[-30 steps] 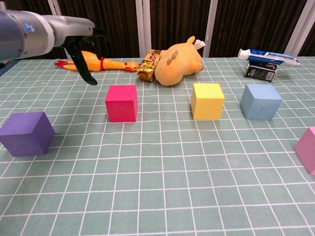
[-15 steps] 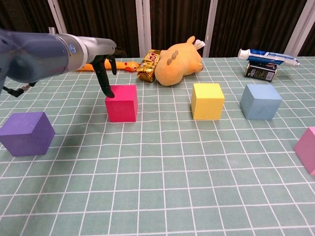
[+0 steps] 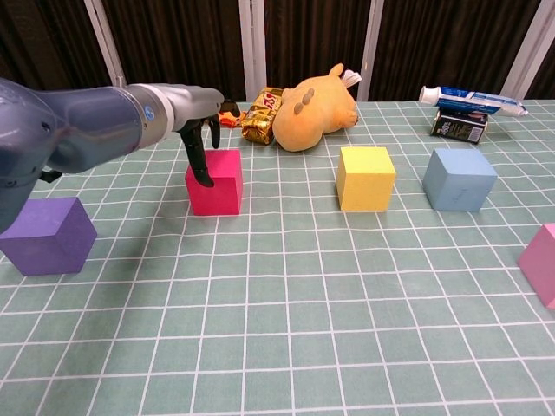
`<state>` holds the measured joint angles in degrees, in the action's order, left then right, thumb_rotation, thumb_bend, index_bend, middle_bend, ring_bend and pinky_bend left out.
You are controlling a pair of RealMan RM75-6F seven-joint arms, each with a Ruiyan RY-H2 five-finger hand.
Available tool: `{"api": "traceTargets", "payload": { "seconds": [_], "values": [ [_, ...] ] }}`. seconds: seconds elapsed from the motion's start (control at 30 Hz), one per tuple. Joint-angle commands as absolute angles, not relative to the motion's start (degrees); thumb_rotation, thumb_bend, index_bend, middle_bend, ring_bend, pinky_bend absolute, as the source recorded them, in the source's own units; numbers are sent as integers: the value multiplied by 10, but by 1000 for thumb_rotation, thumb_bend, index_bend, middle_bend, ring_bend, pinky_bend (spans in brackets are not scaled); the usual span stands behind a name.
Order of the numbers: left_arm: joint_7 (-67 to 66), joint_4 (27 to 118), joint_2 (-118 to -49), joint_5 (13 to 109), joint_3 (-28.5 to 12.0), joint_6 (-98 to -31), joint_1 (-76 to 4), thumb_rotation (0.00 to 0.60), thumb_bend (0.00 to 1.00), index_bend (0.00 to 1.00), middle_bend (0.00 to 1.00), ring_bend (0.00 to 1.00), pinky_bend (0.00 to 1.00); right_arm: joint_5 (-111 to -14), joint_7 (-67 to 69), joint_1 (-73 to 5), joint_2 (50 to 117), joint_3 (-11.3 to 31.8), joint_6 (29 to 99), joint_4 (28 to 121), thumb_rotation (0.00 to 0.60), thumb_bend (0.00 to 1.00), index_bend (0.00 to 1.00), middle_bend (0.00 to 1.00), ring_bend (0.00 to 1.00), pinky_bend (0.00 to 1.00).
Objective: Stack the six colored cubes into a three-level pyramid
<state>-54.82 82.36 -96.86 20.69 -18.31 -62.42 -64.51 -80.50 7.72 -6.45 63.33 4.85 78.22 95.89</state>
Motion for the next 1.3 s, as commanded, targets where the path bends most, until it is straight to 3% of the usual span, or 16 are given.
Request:
{"api": "traceTargets", "payload": {
  "seconds": [0.03,0.37,0.67,1.3],
  "values": [
    [-547,817,-972,209,-179,-623,-646,600,147,10,312,31,121,-805,77,-64,633,49,782,959,600,214,0,0,0,0],
    [-536,790,-984,208,-175,-610,-650,600,148,12,332,31,121,-802,74,-64,634,49,782,959,600,214,0,0,0,0],
    [-526,782,-989,213,-172,-608,-648,600,240,33,412,62,139,-802,75,-65,635,50,782,959,600,214,0,0,0,0],
    [-526,742,-1045,187,-235,-598,-716,600,241,47,423,62,139,-802,84,-65,632,49,780,961,600,214,0,0,0,0]
  ]
}}
